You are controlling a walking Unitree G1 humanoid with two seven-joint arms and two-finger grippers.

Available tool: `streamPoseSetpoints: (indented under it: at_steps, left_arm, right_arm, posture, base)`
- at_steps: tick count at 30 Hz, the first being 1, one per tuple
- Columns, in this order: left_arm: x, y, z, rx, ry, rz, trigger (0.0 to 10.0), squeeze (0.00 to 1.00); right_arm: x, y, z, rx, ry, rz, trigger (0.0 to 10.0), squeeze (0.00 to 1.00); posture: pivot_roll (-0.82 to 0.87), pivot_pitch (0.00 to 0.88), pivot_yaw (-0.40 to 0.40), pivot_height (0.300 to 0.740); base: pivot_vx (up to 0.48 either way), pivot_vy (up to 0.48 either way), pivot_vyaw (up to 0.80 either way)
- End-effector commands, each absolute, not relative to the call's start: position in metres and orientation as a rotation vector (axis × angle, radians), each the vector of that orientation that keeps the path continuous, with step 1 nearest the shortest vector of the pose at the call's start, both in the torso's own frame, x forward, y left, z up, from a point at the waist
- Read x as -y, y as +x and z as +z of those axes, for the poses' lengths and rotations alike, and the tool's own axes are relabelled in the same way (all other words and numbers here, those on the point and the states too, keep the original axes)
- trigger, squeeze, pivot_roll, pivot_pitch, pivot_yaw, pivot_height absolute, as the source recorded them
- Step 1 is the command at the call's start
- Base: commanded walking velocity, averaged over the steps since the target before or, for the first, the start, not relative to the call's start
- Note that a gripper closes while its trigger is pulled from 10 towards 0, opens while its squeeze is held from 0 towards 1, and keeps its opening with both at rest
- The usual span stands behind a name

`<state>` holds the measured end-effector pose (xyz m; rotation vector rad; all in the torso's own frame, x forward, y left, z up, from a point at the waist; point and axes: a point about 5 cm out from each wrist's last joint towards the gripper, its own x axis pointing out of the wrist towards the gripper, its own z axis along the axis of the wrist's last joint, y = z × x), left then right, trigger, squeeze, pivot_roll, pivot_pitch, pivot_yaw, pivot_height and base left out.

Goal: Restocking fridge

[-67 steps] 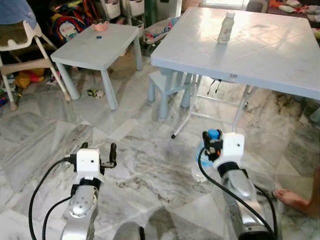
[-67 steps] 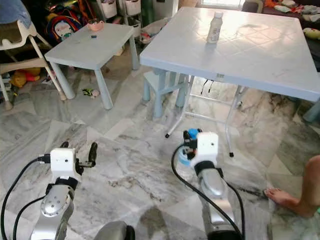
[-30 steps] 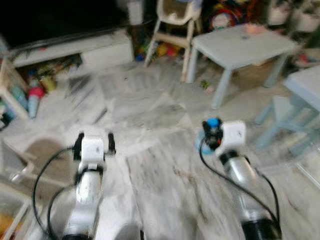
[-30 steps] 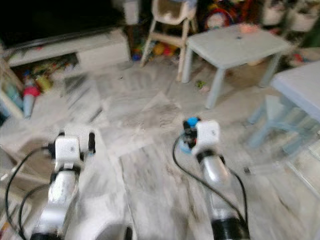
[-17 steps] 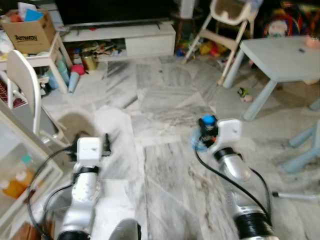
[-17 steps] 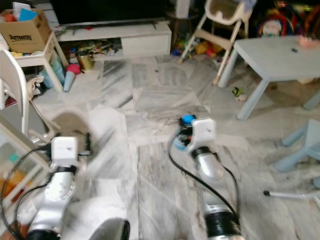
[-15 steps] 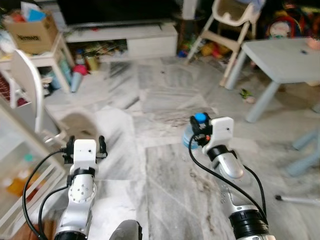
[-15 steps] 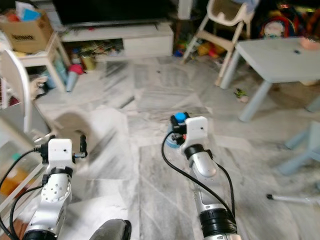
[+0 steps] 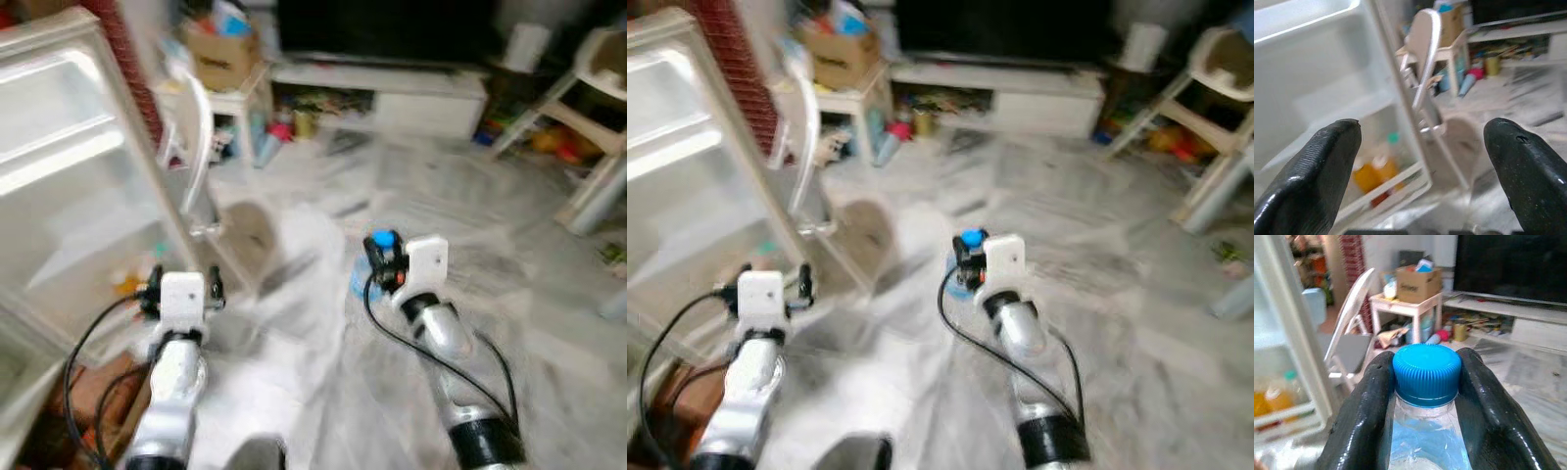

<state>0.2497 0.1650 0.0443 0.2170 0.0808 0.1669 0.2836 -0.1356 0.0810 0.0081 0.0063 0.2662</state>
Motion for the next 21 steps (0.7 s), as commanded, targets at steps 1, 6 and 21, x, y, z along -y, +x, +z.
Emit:
streamPoseSetpoints:
  at_steps: [1, 6, 21]
  left_arm:
    - [-0.171, 0.25, 0.046, -0.079, 0.234, 0.182, 10.0, 0.0]
    - [-0.182, 0.245, 0.041, -0.116, 0.217, 0.187, 10.0, 0.0]
    - [-0.205, 0.222, 0.043, -0.118, 0.247, 0.278, 10.0, 0.0]
  right_arm:
    - [0.132, 0.288, 0.091, 0.04, 0.02, 0.277, 10.0, 0.0]
    - [0.134, 0.289, 0.092, 0.042, 0.016, 0.279, 10.0, 0.0]
    - [0.149, 0.295, 0.087, 0.013, 0.026, 0.246, 10.0, 0.0]
  posture:
    - [0.09, 0.0, -0.006, 0.74]
    - [0.1, 0.0, -0.008, 0.74]
    - [0.13, 0.0, -0.026, 0.74]
  base:
    - [0.0, 0.0, 0.79]
    - [0.0, 0.0, 0.79]
    - [0.0, 0.0, 0.46]
